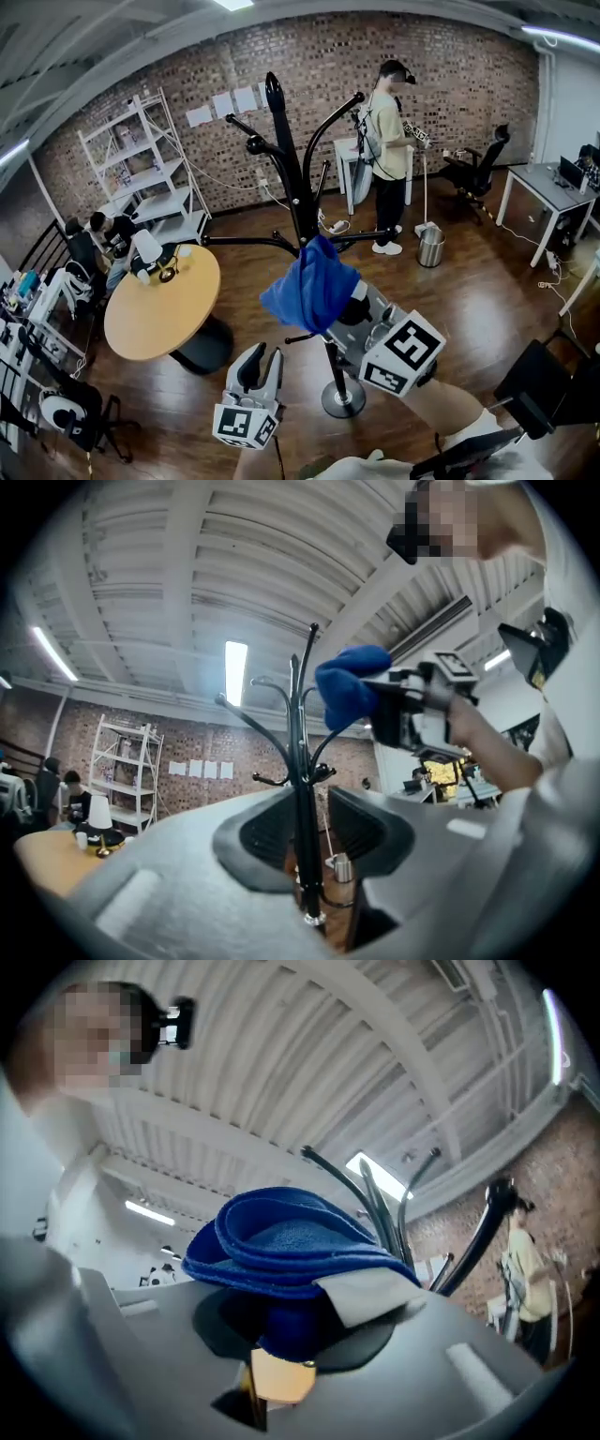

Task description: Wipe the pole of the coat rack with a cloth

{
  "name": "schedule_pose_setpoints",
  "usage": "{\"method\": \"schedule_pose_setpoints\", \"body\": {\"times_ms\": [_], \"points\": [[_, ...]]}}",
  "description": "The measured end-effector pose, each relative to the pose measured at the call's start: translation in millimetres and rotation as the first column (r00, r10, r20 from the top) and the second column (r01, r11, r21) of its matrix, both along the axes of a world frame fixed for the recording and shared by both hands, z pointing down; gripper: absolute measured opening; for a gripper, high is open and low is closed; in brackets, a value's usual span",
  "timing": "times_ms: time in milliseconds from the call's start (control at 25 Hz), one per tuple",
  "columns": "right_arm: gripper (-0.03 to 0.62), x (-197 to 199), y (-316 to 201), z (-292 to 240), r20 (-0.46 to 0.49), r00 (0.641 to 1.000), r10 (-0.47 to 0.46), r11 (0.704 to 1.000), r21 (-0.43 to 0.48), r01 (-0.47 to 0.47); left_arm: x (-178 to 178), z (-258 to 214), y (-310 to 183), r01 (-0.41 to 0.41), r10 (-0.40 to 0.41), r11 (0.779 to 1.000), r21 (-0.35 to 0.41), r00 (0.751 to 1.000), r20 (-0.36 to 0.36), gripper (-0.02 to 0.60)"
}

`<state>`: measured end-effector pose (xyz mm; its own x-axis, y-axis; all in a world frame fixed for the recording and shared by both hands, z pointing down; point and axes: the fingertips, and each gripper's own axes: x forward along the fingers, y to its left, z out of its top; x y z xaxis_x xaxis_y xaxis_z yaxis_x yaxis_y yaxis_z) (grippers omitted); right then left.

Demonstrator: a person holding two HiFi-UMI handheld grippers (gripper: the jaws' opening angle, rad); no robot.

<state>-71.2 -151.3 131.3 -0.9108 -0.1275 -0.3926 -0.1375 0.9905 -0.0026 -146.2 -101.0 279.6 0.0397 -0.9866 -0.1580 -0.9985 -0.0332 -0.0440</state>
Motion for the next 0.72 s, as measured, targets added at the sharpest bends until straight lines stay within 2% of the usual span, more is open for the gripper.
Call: {"method": "schedule_pose_setpoints", "body": {"times_ms": [40,120,360,520,600,720], "points": [[0.107,6.8,13.0,1.5,0.005,1.0,0.016,0.998,0.056,-0.016,-1.9,-1.8,-5.4,-0.004,0.004,1.0,0.005,1.0,-0.002,0.11],[0.107,8.1,16.7,16.0,-0.016,0.998,0.061,0.994,0.088,-0.059,-7.1,-5.4,-16.0,-0.025,0.025,1.0,0.007,1.0,-0.005,0.109],[0.107,-19.0,-16.3,32.6,-0.092,0.98,0.175,0.984,0.034,-0.173,-28.1,0.4,-43.1,-0.126,0.126,0.992,0.014,0.992,-0.003,0.109],[0.107,-49.6,-41.5,0.6,-0.108,0.955,0.277,0.961,0.039,-0.274,-55.4,-0.4,-51.2,-0.206,0.207,0.978,0.014,0.978,-0.011,0.109],[0.107,-64.4,-65.8,-33.0,-0.104,0.92,0.378,0.925,0.077,-0.372,-70.8,-6.9,-54.3,-0.244,0.244,0.969,0.027,0.97,-0.007,0.109],[0.107,-74.6,-103.2,-64.7,-0.112,0.833,0.542,0.84,0.108,-0.532,-89.7,-0.9,-58.0,-0.315,0.316,0.948,0.042,0.949,-0.014,0.109]]}}
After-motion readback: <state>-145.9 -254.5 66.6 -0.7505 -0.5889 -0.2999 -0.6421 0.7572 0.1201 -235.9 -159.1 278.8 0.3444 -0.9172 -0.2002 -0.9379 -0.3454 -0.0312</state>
